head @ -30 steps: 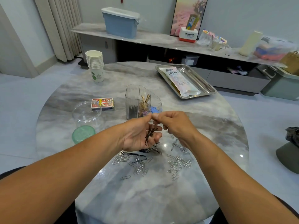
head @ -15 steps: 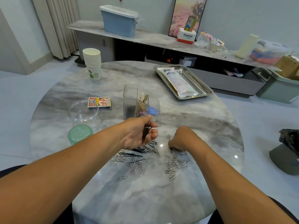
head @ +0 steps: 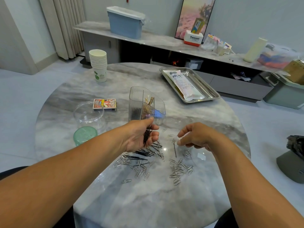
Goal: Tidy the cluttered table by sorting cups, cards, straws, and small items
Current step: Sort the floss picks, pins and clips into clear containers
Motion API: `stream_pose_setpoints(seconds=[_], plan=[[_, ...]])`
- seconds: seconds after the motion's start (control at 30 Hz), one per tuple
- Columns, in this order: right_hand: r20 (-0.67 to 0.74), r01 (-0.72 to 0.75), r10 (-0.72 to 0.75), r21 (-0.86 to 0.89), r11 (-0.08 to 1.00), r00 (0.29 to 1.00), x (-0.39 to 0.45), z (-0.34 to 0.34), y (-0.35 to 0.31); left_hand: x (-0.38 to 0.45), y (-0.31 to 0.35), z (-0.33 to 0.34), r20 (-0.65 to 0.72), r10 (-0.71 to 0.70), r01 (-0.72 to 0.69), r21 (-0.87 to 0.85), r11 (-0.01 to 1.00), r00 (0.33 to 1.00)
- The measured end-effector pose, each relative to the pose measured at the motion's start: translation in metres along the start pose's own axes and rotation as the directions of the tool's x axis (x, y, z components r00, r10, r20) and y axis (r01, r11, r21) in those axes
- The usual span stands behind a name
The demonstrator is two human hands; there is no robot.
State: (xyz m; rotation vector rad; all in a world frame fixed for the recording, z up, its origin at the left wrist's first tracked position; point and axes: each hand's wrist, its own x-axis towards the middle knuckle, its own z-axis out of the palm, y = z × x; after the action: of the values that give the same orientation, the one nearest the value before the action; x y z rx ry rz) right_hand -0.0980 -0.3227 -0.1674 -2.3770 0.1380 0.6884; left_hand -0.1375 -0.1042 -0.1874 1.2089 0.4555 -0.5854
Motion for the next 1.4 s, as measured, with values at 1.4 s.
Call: stream_pose_setpoints(seconds=[1.4], plan=[[-0.299,0.271,-0.163,0.367,0.89,0.94,-0.013,0.037,-0.044,-0.016,0.068,-0.016,-0.021,0.181,-0.182,-0.141,0.973,0.983]])
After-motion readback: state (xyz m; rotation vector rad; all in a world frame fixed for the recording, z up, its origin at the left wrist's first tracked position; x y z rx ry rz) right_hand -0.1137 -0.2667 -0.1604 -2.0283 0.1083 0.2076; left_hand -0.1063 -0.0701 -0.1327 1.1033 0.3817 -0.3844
